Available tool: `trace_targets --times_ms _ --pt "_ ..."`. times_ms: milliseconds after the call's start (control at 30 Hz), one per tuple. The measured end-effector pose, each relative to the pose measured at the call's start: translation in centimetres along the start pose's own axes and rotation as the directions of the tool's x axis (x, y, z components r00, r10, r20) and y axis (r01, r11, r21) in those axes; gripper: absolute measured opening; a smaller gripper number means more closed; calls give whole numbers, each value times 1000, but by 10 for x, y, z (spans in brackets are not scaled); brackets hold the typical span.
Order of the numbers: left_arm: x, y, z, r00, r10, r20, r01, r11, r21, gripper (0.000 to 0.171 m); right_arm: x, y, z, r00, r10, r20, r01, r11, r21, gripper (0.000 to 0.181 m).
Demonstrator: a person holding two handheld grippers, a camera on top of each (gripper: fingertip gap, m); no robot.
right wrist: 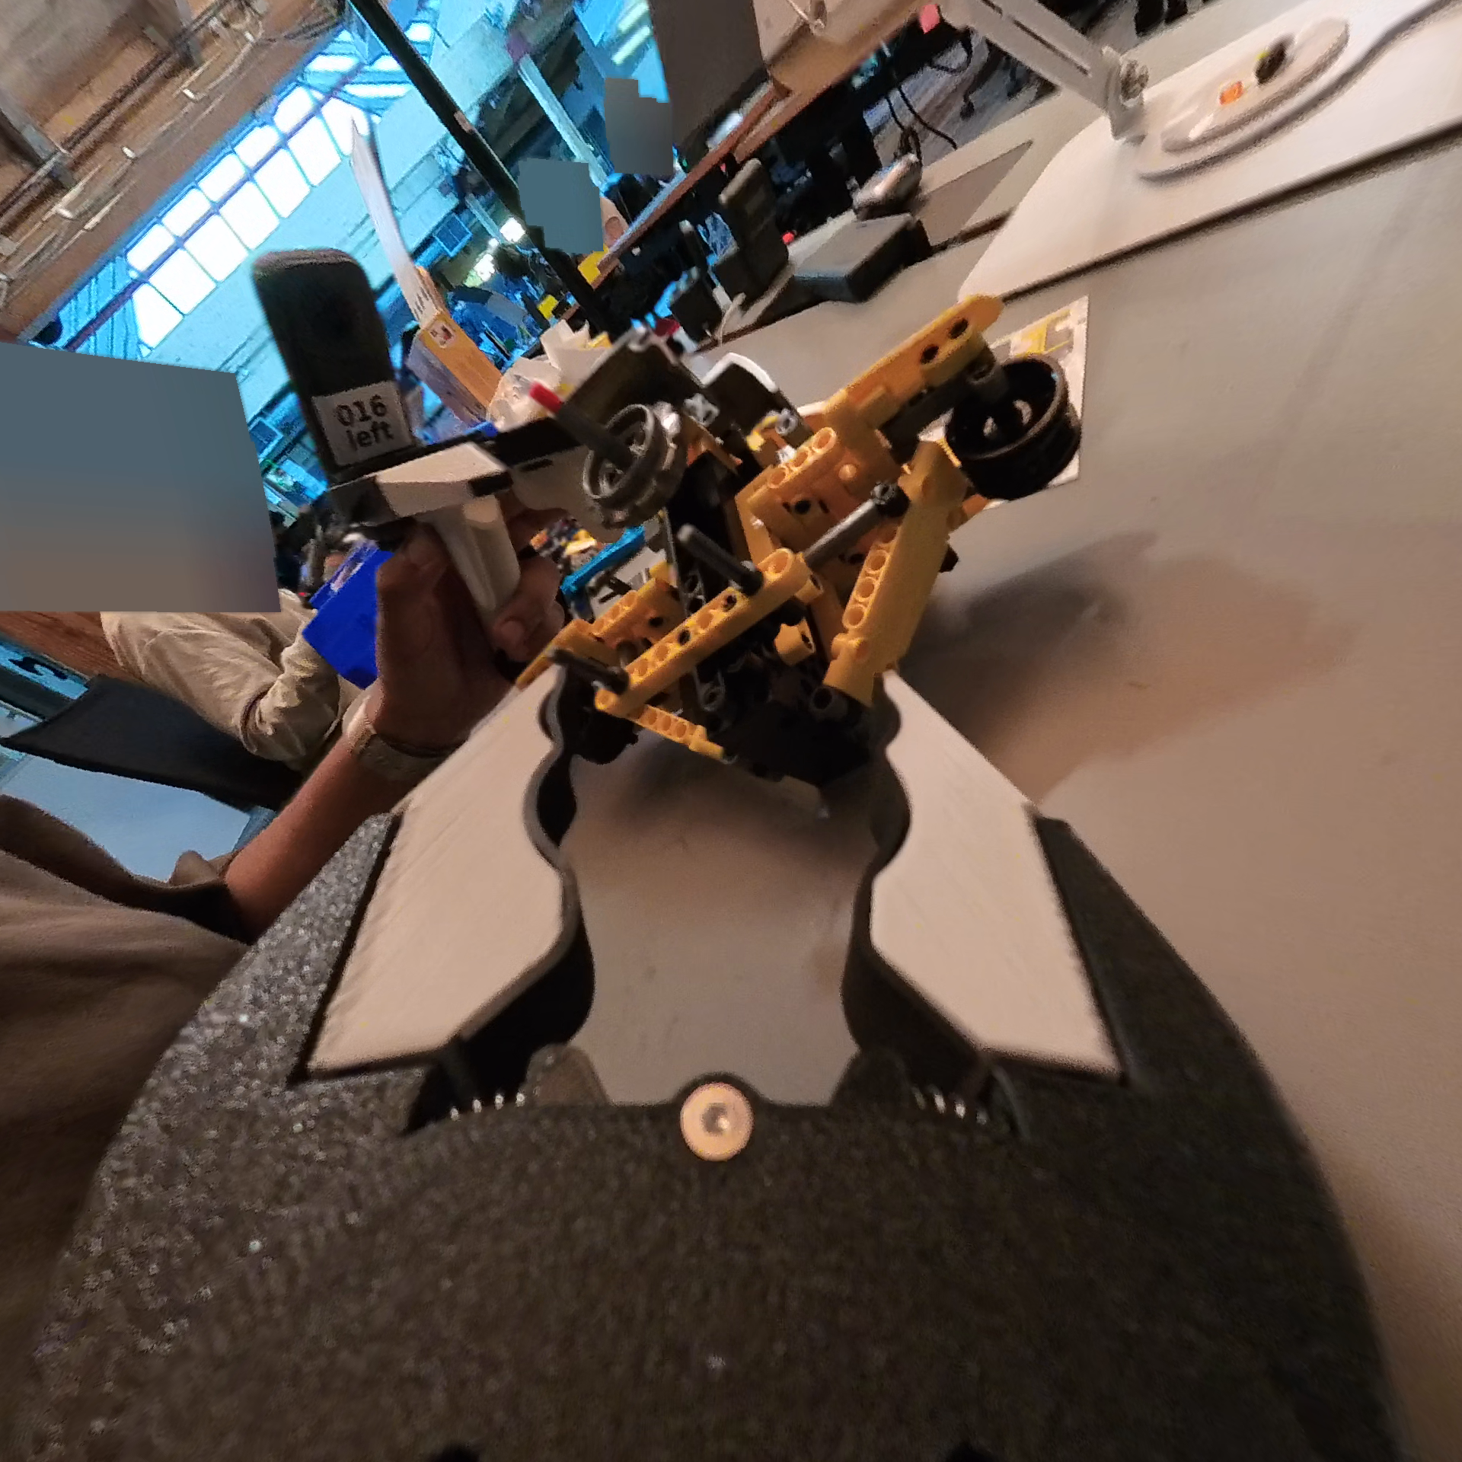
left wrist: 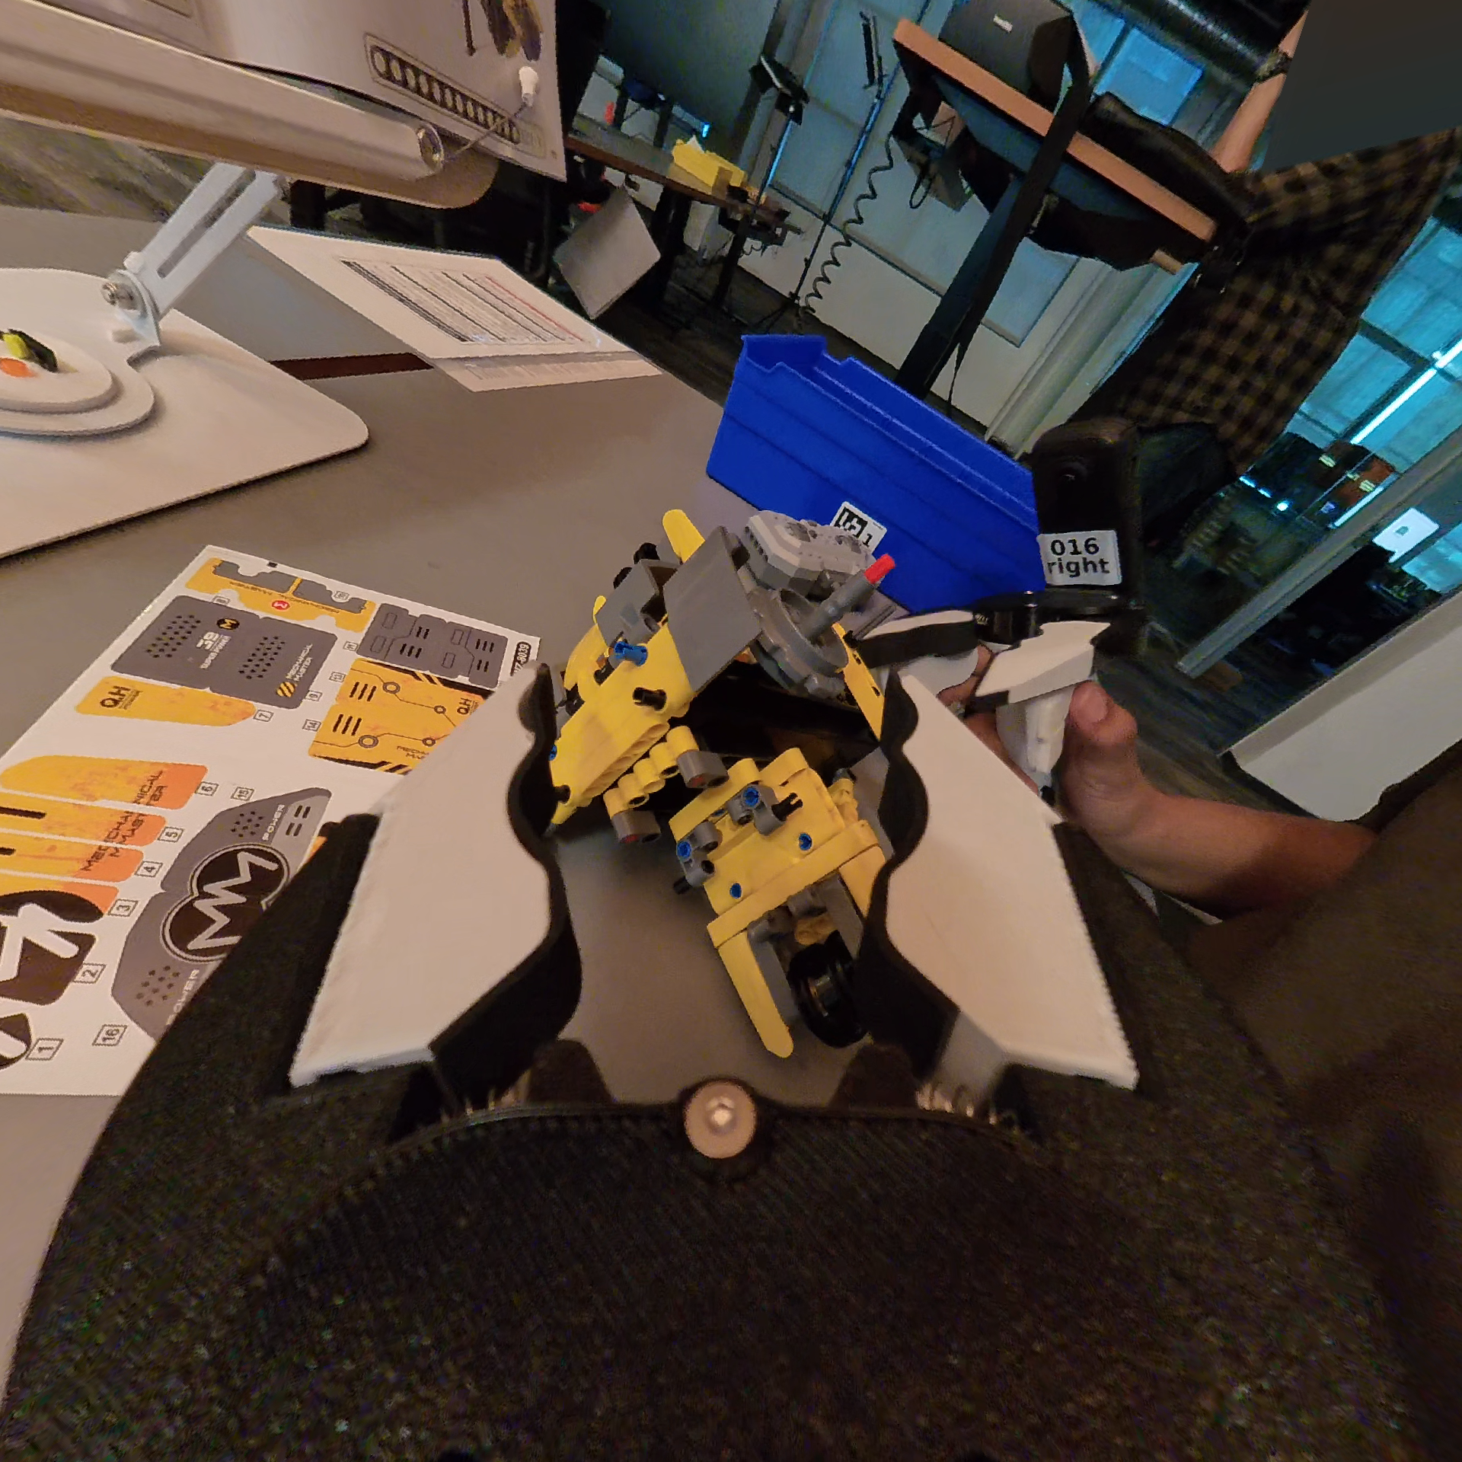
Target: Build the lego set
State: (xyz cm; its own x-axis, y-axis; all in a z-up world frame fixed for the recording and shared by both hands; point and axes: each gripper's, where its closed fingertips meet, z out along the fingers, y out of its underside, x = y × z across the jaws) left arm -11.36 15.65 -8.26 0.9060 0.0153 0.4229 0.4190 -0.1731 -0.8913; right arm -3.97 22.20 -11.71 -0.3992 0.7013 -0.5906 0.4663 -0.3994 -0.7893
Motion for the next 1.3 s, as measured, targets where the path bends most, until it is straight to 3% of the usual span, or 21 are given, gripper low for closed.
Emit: trace_targets --times_ms 267,900,1300 --pt "1 6 4 1000 -1 -5 1 1000 -25 81 -15 -16 -13 992 -129 14 127 986 109 70" --pt "1 6 5 1000 28 11 -27 999 -29 82 -12 -13 -8 992 -127 0 126 988 83 72" --pt "1 9 8 999 33 13 -32 999 -42 82 -11 -19 -13 970 -227 -84 236 966 109 71"
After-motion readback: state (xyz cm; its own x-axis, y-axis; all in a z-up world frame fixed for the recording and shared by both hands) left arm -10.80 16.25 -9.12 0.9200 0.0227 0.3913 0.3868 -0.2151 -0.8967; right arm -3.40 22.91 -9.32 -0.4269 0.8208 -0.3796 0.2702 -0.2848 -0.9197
